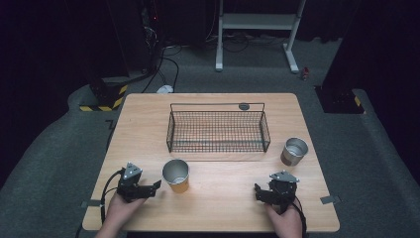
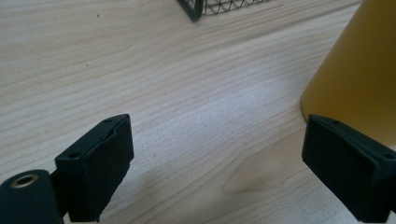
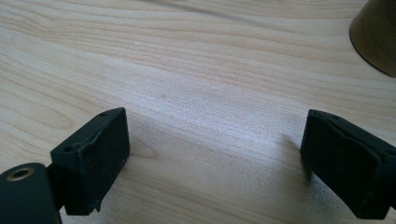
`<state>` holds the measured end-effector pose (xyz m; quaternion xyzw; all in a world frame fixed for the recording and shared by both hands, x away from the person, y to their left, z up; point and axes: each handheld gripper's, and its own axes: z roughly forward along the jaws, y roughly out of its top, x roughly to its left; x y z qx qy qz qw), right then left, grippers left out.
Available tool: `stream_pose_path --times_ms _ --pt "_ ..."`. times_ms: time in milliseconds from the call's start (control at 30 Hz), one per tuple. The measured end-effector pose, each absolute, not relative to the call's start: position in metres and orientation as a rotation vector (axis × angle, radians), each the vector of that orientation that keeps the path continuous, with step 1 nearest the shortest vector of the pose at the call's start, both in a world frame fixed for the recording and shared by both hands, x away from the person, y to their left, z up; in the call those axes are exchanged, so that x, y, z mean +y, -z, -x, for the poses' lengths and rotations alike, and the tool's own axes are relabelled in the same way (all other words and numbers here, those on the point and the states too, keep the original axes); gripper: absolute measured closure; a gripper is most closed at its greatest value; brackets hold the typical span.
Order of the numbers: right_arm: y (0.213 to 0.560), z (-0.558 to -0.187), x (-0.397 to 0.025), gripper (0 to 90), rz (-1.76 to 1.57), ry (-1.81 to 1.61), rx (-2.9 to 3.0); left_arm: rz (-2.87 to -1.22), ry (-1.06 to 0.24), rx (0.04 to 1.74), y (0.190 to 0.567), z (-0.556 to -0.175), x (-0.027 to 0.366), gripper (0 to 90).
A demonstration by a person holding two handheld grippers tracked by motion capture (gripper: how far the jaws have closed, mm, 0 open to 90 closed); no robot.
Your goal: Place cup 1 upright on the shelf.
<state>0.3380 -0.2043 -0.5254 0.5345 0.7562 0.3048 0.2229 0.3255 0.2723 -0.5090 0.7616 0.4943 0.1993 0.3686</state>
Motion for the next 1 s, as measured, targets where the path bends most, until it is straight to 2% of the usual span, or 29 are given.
stream_pose_path --times_ms 500,833,1000 --pt "0.525 -0.338 -0.204 8.2 -1.475 -0.842 2.088 -1.888 -0.530 1.198 0.493 -0.317 0.273 9.6" --pt "0.525 -0.338 -0.204 8.2 -1.472 -0.840 2.093 -1.861 -0.508 1.151 0.485 -0.312 0.271 0.6" --pt "0.525 -0.338 -0.204 8.3 -1.472 -0.841 2.092 -1.839 -0.481 1.127 0.481 -0.310 0.272 0.6"
